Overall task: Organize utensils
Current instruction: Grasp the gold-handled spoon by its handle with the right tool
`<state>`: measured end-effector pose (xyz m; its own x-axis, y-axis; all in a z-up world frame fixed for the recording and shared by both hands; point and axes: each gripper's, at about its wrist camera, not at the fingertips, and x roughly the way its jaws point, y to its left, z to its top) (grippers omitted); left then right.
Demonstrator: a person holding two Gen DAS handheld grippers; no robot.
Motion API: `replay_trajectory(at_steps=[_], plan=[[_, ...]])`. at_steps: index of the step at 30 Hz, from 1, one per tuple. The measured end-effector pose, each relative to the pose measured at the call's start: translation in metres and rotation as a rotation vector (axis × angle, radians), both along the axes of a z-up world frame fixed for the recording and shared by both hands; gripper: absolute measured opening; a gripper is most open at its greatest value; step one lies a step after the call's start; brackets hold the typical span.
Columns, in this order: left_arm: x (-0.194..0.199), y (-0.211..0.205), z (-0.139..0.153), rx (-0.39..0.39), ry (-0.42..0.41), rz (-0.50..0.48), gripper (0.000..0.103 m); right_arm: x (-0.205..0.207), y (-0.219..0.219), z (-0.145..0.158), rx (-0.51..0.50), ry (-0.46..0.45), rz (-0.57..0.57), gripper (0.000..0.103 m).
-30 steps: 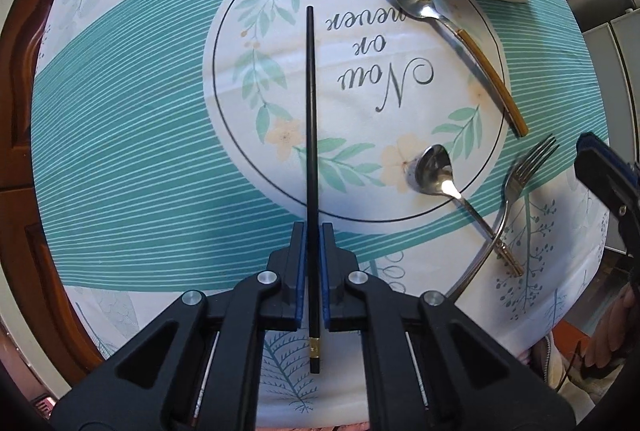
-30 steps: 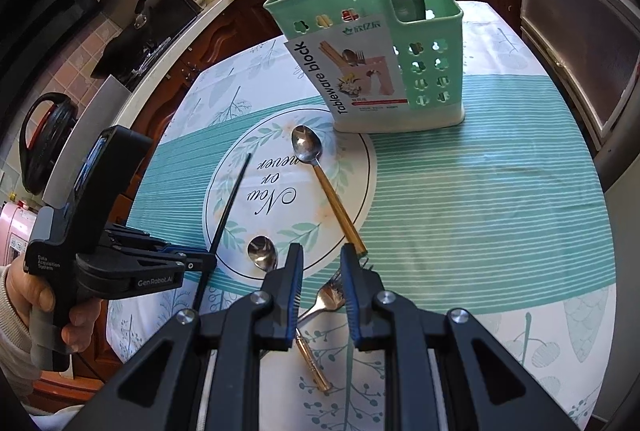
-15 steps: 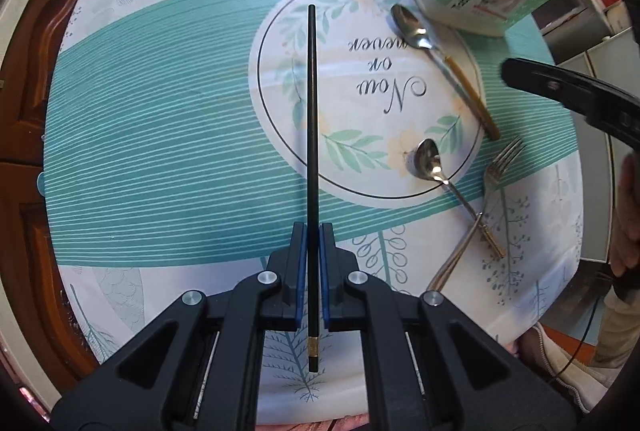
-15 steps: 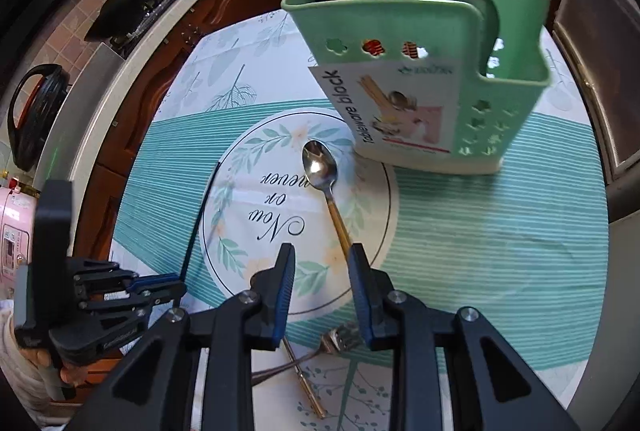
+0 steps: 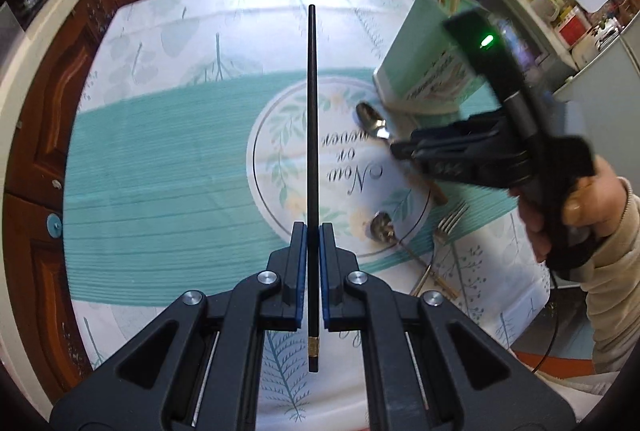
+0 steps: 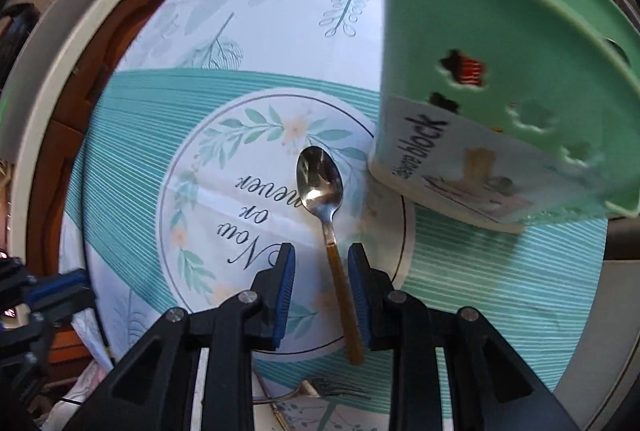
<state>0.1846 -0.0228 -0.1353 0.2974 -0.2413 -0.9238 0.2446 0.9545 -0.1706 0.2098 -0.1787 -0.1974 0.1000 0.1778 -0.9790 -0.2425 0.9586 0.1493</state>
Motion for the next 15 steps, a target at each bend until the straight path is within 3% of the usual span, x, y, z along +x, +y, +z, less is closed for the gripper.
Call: replay_trajectory(at_steps=[7, 15], plan=[[0.001, -0.002, 0.029, -0.022, -0.108, -0.003, 0.003, 0.01, 0.009, -0.006, -0.089, 0.0, 0.035, 0.027], [0.0, -0.009, 0.044, -0.017, -0.156, -0.021, 0.003, 0.007, 0.018, -0.006, -0.132, 0.005, 0.092, 0.024]])
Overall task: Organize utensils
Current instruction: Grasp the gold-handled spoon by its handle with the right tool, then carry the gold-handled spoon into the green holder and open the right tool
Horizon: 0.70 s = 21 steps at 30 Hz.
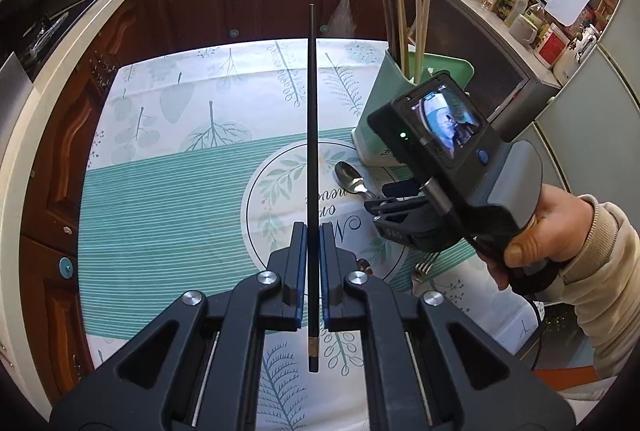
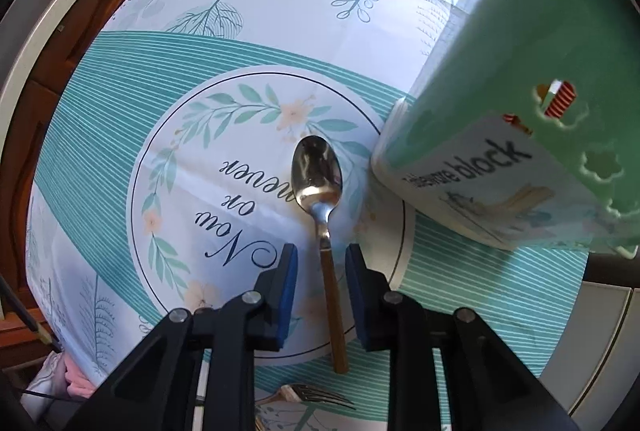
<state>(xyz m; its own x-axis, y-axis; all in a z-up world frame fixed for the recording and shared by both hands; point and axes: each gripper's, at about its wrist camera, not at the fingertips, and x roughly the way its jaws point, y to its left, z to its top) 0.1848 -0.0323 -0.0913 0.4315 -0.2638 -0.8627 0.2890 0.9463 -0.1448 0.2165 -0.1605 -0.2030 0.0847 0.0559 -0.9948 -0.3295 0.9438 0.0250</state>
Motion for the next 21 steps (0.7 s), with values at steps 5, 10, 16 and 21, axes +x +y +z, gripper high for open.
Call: replay_trajectory(at_steps=[5, 10, 16, 21], plan=[[-0.003, -0.008, 0.012, 0.0, -0.043, -0.015, 0.003, -0.001, 0.007, 0.001, -0.032, -0.009, 0.032, 0.007], [-0.009, -0.02, 0.035, -0.003, -0.118, -0.029, 0.003, -0.01, 0.01, 0.003, -0.033, -0.038, 0.068, 0.006], [-0.009, -0.041, 0.067, -0.032, -0.224, -0.059, 0.003, -0.041, -0.015, 0.049, 0.147, -0.202, 0.019, 0.006], [-0.003, -0.064, 0.102, -0.082, -0.354, -0.056, 0.004, -0.059, -0.064, 0.097, 0.274, -0.386, -0.086, 0.006]])
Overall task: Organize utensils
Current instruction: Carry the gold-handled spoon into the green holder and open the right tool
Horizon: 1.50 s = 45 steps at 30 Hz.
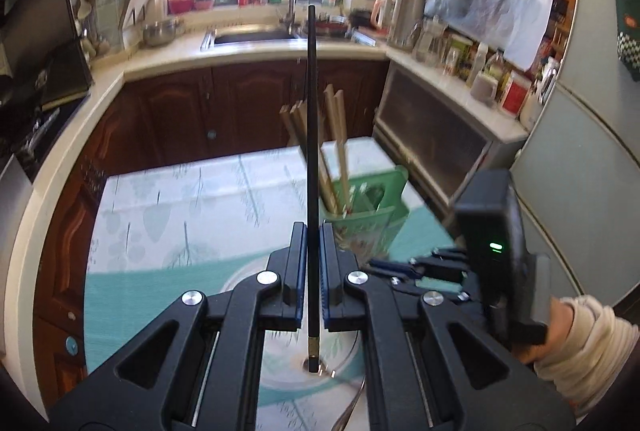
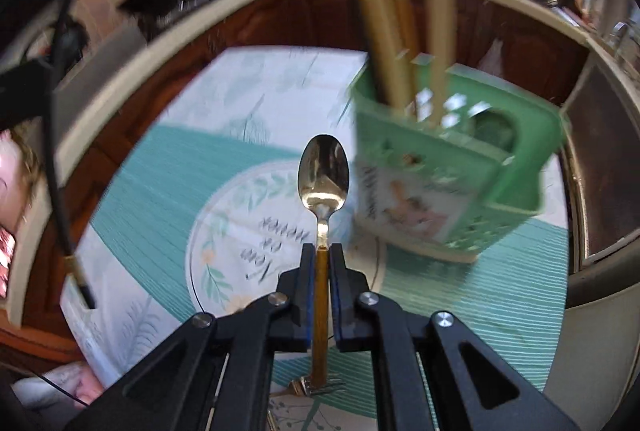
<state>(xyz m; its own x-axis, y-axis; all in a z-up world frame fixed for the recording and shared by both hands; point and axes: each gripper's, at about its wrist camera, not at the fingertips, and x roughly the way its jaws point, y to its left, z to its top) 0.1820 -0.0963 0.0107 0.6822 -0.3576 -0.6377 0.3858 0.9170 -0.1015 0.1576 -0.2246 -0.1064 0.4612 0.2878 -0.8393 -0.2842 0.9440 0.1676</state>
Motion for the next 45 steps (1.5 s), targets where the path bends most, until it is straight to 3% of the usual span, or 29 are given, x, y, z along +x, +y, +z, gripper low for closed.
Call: replay_trajectory(at_steps=[5, 10, 16, 22, 27, 33, 40, 45], plan=[[0.019, -0.023, 0.029, -0.074, -0.119, 0.036, 0.003, -0.002, -0.045, 0.038, 0.131, -0.159, -0.115, 0.007], [0.05, -0.049, 0.03, -0.115, -0.184, 0.044, 0.004, -0.004, -0.093, 0.069, 0.254, -0.274, -0.239, 0.007], [0.085, -0.08, 0.001, -0.145, -0.226, 0.021, 0.004, 0.016, -0.118, 0.054, 0.354, -0.27, -0.328, 0.007], [0.102, -0.098, -0.035, -0.118, -0.283, 0.052, 0.004, 0.035, -0.135, 0.029, 0.561, -0.283, -0.376, 0.007], [0.112, -0.1, -0.06, -0.094, -0.297, 0.075, 0.004, 0.049, -0.136, 0.014, 0.646, -0.314, -0.371, 0.007], [0.114, -0.089, -0.082, -0.103, -0.27, 0.066, 0.004, 0.064, -0.121, -0.004, 0.629, -0.376, -0.302, 0.007], [0.114, -0.084, -0.099, -0.111, -0.238, 0.039, 0.004, 0.059, -0.103, -0.027, 0.525, -0.467, -0.194, 0.007], [0.116, -0.086, -0.108, -0.106, -0.21, 0.022, 0.004, 0.053, -0.105, -0.031, 0.54, -0.503, -0.157, 0.007]])
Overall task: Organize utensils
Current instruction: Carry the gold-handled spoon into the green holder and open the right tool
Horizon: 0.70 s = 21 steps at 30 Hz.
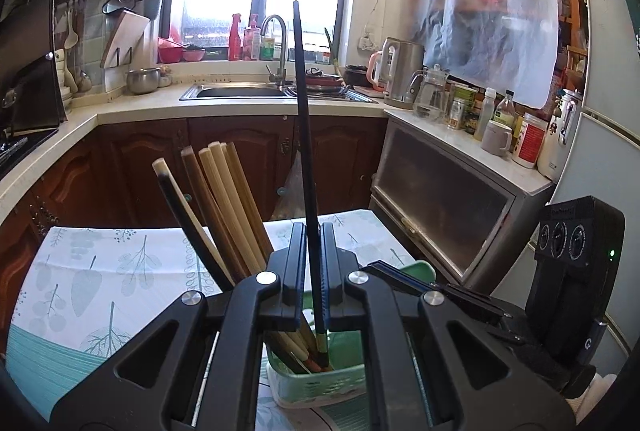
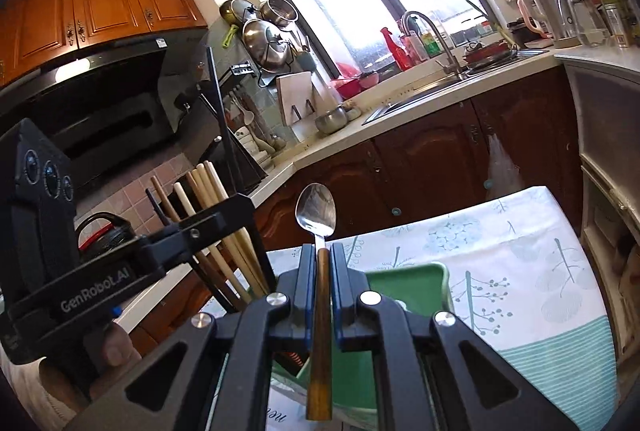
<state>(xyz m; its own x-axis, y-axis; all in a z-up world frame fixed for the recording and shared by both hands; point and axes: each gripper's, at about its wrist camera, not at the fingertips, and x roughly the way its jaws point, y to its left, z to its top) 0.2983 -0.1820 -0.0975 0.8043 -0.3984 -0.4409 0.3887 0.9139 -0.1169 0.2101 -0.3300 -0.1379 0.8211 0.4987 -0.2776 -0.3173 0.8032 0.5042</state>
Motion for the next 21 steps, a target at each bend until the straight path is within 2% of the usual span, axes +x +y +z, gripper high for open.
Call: replay_trajectory(at_steps=[3, 8, 13, 16, 19, 21], plan=[[-0.001, -0.001, -0.003, 0.003, 0.012, -0.009, 0.004, -0.001, -0.002, -0.003, -0.01, 0.01, 0.025, 0.007], [0.001, 0.002, -0.005, 0.0, 0.039, -0.021, 0.004, 0.0, 0.0, -0.005, -0.056, 0.097, 0.074, 0.009], [-0.002, 0.003, -0.005, 0.001, 0.044, -0.034, 0.004, 0.008, -0.002, 0.0, -0.103, 0.244, 0.099, 0.009], [-0.004, 0.002, -0.005, 0.003, 0.047, -0.04, 0.004, 0.01, 0.0, 0.001, -0.14, 0.297, 0.118, 0.008], [-0.006, 0.002, -0.004, 0.001, 0.052, -0.043, 0.004, 0.006, 0.001, 0.009, -0.167, 0.254, 0.101, 0.007], [-0.006, 0.002, -0.003, 0.006, 0.05, -0.047, 0.004, 0.003, -0.001, 0.015, -0.149, 0.218, 0.088, 0.007]])
